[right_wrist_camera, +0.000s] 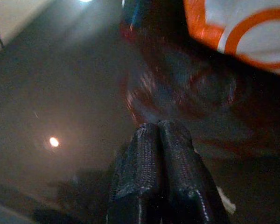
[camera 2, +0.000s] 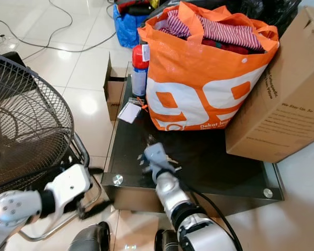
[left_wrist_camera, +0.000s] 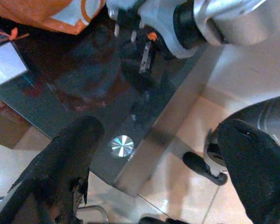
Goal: Hang keys on a hook
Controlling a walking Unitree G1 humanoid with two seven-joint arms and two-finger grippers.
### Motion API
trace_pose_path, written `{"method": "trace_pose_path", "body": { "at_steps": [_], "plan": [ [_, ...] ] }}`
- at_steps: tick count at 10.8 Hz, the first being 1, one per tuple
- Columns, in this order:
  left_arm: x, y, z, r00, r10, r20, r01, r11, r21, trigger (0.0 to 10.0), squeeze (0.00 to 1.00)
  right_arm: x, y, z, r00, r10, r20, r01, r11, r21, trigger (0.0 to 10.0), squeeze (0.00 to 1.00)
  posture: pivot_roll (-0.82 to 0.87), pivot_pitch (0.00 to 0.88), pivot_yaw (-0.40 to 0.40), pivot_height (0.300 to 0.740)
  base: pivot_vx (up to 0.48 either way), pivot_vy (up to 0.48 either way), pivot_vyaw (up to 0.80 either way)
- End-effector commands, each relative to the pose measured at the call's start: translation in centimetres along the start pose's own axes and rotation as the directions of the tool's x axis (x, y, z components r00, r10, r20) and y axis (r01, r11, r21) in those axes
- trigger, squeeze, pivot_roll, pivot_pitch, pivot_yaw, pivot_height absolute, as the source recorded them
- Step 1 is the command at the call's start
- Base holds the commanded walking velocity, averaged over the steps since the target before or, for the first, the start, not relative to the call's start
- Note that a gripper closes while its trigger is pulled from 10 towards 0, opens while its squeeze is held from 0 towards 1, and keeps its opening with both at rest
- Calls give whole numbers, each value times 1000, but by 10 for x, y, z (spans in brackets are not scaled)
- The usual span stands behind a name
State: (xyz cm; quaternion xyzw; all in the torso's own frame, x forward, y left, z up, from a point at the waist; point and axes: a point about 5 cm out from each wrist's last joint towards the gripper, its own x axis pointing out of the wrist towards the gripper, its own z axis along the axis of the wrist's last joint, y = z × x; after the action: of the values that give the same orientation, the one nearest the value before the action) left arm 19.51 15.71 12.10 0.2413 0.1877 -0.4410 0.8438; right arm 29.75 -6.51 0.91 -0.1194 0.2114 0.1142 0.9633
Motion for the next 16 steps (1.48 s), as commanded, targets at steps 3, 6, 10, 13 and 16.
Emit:
{"method": "trace_pose_path", "body": {
  "at_steps": [3, 6, 10, 13, 16],
  "plan": [
    [8, 9, -1, 999, 48, 18, -49, 999, 7, 10000, 0, -7, -11, 0, 989, 134, 64, -144, 974, 177, 0, 0, 120, 12, -86, 740, 0, 0, 0],
    [15, 21, 0, 994, 106, 29, -107, 994, 25, 10000, 0, -7, -21, 2, 985, 157, 66, -163, 982, 97, 10000, 8, 139, 0, -112, 740, 0, 0, 0],
    [7, 27, -13, 940, 340, 20, -336, 935, -115, 10000, 0, -13, -11, 4, 981, 170, 88, -172, 985, 16, 10000, 1000, 118, 0, -117, 740, 0, 0, 0],
    [6, 45, -19, 812, 582, 42, -541, 779, -318, 10000, 0, -50, -49, 29, 960, 151, 236, -188, 972, 141, 10000, 1000, 31, 0, -92, 740, 0, 0, 0],
    [18, 54, -9, 745, 663, 73, -607, 720, -335, 10000, 0, -86, -79, 28, 975, 8, 223, -69, 961, 268, 10000, 1000, 16, 0, -70, 740, 0, 0, 0]
  ]
}}
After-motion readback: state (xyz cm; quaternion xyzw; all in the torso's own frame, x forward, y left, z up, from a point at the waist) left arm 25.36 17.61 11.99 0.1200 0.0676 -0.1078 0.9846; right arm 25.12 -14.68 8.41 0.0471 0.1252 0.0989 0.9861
